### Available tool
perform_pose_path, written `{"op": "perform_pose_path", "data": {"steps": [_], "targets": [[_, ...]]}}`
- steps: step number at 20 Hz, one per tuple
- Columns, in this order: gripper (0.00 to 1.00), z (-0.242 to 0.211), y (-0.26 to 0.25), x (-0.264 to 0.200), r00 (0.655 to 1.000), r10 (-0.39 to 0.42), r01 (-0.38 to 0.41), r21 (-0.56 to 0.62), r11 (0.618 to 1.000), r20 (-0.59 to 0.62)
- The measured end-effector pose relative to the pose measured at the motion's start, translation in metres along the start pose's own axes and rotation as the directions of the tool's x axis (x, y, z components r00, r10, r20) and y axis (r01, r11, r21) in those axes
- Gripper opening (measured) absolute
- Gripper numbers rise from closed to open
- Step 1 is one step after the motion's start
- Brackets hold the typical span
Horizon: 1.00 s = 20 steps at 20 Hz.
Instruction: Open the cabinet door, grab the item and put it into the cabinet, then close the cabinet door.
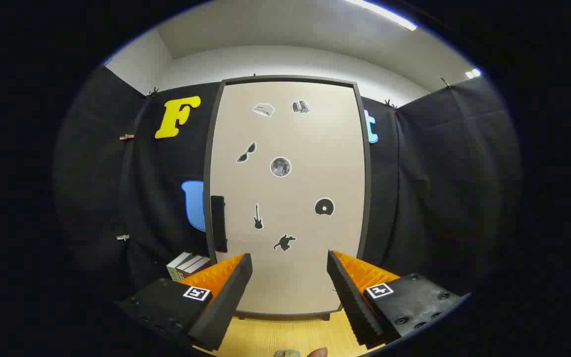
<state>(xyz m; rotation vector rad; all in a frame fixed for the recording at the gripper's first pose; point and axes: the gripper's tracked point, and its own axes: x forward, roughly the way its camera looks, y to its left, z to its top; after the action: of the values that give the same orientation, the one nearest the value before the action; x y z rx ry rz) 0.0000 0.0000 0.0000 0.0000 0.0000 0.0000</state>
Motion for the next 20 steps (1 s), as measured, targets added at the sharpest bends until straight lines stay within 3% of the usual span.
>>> {"op": "perform_pose_path", "data": {"steps": [20], "targets": [[0.97, -0.0010, 0.0084, 0.0024, 1.000, 0.005, -0.005, 0.000, 1.000, -0.002]]}}
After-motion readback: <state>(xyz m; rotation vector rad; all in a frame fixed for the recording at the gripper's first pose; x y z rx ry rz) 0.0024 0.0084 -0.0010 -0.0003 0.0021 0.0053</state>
